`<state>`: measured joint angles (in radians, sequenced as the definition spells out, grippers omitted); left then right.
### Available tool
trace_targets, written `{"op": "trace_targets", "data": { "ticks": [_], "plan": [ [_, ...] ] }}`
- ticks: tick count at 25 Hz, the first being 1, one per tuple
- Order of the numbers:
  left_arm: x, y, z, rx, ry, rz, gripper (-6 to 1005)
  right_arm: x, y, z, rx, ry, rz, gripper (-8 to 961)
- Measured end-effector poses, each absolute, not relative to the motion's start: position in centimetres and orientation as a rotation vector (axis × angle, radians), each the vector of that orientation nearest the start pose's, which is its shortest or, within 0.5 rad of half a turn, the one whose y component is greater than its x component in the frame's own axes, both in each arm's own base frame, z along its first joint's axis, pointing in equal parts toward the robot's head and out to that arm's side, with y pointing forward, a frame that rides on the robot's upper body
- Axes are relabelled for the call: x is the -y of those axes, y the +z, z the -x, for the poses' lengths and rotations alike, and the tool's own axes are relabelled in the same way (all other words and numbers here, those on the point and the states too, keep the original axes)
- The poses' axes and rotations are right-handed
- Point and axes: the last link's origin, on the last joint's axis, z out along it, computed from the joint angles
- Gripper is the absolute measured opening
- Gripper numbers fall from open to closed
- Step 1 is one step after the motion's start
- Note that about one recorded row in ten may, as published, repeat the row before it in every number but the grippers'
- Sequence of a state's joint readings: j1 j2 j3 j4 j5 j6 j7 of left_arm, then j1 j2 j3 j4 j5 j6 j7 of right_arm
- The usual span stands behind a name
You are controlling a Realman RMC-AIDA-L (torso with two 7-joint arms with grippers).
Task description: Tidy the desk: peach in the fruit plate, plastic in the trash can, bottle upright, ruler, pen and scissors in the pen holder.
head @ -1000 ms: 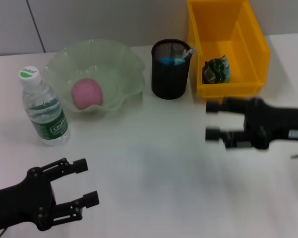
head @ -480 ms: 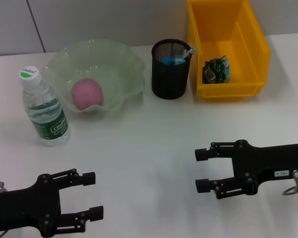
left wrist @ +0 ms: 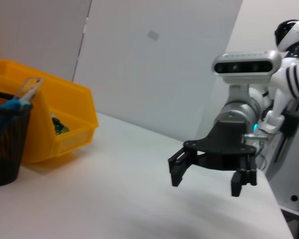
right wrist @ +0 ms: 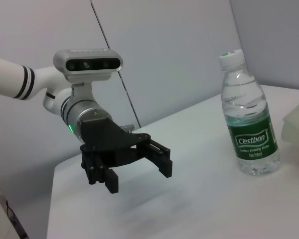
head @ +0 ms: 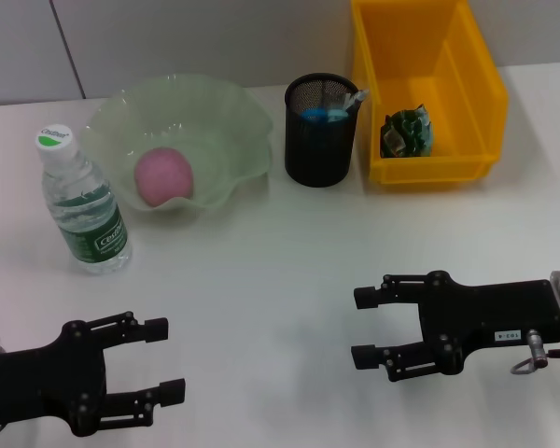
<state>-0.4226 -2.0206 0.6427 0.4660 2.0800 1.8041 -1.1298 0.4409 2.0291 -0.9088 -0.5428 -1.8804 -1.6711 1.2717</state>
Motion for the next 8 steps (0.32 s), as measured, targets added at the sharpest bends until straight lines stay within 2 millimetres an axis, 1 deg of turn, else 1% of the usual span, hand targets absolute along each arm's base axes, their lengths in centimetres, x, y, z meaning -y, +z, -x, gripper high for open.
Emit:
{"op": "trace_targets", "data": {
  "ticks": [8],
  "plan": [
    [-25.62, -0.62, 29.69, 0.567, -0.845, 2.891, 808, -28.01, -2.02, -27.64, -0.592, 0.766, 2.918, 817]
  ]
}}
